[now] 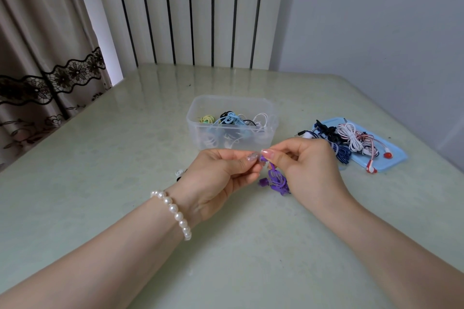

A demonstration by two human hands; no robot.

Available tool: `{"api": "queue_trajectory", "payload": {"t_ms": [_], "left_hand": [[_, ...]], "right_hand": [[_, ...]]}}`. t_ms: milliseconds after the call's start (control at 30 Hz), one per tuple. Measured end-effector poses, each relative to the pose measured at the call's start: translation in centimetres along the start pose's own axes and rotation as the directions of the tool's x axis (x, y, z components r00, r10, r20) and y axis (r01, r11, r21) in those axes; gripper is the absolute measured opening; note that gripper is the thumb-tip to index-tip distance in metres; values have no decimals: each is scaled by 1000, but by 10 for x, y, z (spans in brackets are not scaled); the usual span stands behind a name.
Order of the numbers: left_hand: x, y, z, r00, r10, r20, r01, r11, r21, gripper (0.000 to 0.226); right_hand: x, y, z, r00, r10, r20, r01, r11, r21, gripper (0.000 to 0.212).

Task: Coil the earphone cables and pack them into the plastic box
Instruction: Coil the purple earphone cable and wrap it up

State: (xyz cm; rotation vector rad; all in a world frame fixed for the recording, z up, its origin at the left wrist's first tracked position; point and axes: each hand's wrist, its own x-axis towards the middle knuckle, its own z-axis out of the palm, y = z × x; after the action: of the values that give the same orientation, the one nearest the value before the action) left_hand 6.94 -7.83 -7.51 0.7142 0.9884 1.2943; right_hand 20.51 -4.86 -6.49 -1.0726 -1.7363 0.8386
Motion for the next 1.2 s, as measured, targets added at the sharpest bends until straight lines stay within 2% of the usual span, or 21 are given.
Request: {"api": "queue_trajectory", "payload": {"t_ms": [167,400,567,667,733,800,867,967,1000,1100,1200], "left_hand": [[0,-3,2,1000,6,-13,-7,1000,-31,13],[0,-4,5,1000,7,-20,-9,994,-109,15],[-2,-7,9,999,28,-20,-30,992,-121,16],[-3,-8,10,1000,14,-5,-15,986,-166,20],[-3,-6,11,1000,-24,12,26,972,-235,22],[-3,-4,9,998,-59,22,63,957,-282,21],[-3,0,6,997,-73,23,77,957,-281,20],[-4,3,1,1000,-13,27,16,992,-129,16],[-4,2,1,999,25,23,-24,998,-58,13],[-4,0,2,983,181,-18,-176,973,148,11],[-3,1,1,936,352,-25,-324,884,338,16]], "right_hand": [[0,-1,1,999,41,-21,-39,996,86,30],[-1,2,7,996,13,-93,-6,997,82,18],[2,10,8,989,42,-145,-26,994,105,24],[3,19,12,978,-32,-207,36,999,16,22],[3,23,12,965,-125,-231,115,992,-56,12],[4,24,11,953,-223,-208,199,971,-129,10],[6,22,7,965,-225,-135,216,974,-74,11],[8,13,2,999,-36,14,31,970,240,21],[8,12,1,999,-5,43,-8,959,282,20],[8,14,3,998,21,63,-37,964,262,17],[8,16,5,995,71,68,-87,957,278,19]]}}
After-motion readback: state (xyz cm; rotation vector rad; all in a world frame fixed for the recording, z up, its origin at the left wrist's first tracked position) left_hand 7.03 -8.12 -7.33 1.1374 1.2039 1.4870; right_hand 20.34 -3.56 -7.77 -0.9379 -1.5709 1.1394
